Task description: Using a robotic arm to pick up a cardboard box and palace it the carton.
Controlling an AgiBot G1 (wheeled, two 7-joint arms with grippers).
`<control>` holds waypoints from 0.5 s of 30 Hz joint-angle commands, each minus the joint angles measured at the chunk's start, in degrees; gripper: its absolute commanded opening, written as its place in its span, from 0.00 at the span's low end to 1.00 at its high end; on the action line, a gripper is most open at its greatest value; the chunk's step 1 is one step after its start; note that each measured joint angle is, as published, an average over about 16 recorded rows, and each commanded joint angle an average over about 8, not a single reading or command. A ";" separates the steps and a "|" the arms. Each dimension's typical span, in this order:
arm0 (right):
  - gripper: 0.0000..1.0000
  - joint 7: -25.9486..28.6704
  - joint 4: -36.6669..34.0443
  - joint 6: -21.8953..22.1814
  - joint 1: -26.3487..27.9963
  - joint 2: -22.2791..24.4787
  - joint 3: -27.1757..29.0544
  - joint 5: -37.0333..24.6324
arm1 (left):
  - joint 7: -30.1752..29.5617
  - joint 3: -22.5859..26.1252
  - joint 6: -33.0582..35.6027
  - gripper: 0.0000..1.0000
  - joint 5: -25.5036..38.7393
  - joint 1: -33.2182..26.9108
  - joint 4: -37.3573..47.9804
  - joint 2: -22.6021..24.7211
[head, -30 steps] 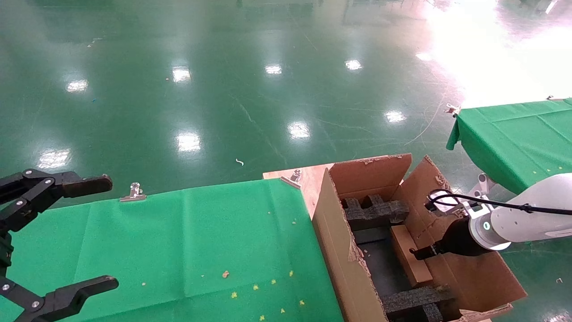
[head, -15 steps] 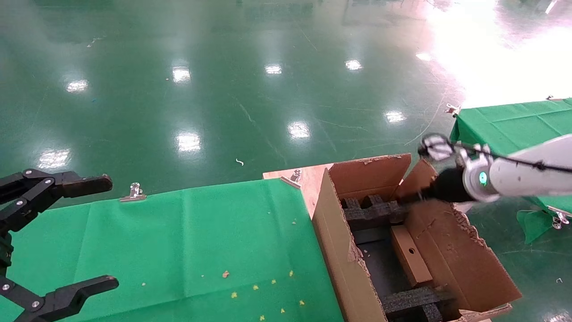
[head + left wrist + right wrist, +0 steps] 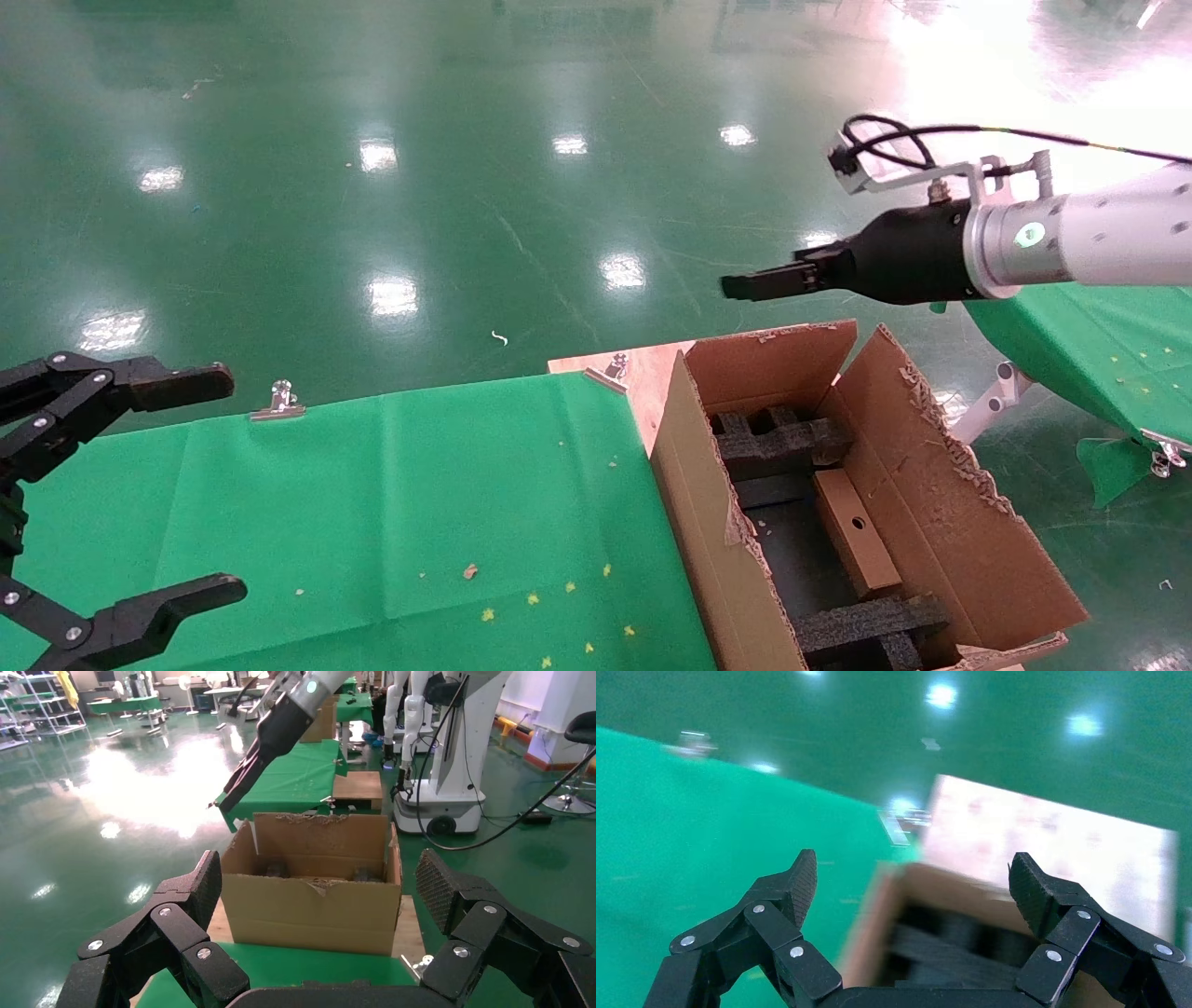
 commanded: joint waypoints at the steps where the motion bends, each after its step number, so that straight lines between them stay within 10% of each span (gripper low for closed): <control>1: 1.00 -1.15 0.45 -2.81 0.98 0.42 1.23 3.94 | 0.00 0.01 0.00 1.00 0.00 0.00 0.00 0.00; 15: 1.00 -2.48 -1.30 -7.15 2.35 0.49 2.93 9.94 | 0.01 0.01 -0.02 1.00 -0.03 0.01 0.02 -0.01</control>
